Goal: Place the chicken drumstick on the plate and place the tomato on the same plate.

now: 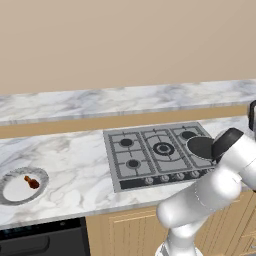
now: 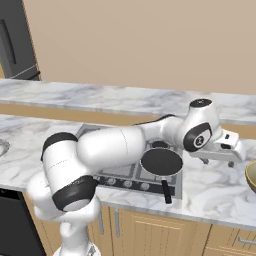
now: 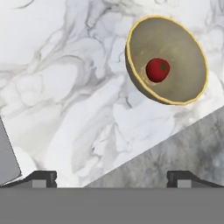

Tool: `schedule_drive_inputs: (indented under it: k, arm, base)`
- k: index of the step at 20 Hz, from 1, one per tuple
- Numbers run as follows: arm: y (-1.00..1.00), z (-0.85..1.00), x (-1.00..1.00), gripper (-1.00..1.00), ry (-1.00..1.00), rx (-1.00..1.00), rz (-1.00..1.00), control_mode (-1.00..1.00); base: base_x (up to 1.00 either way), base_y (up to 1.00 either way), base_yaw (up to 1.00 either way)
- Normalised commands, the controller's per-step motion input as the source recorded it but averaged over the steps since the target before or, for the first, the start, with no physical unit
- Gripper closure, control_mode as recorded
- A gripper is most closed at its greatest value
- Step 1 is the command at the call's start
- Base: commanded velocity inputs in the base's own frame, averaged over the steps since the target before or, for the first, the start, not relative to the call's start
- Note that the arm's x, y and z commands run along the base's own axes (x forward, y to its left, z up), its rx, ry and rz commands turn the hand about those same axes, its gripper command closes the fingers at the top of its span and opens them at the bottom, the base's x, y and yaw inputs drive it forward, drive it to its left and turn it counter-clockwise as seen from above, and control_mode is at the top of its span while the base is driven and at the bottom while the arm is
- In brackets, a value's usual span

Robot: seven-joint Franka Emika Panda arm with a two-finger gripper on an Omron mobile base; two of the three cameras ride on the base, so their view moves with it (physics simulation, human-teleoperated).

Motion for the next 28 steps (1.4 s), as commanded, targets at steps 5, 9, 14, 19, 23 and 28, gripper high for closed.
schedule_drive_inputs:
  k: [5, 9, 14, 19, 23, 28]
  arm:
    - [-0.39, -0.13, 0.07, -1.0, 0.01, 0.01, 0.01, -1.0]
    - [-0.42, -0.08, 0.05, -1.0, 0.0, 0.0, 0.0, -1.0]
    - [-0.28, 0.0, 0.14, -1.0, 0.05, 0.01, 0.04, -1.0]
    - [-0.29, 0.0, 0.18, -1.0, 0.13, 0.0, 0.1, -1.0]
    - [-0.28, 0.0, 0.21, -1.0, 0.15, 0.0, 0.12, -1.0]
    - [-0.12, 0.0, 0.21, -1.0, 0.11, 0.07, 0.09, -1.0]
  base:
    - [0.0, 0.0, 0.0]
    - [0.0, 0.0, 0.0]
    - [0.0, 0.0, 0.0]
    - [0.0, 0.0, 0.0]
    - [0.0, 0.0, 0.0]
    - [0.0, 0.0, 0.0]
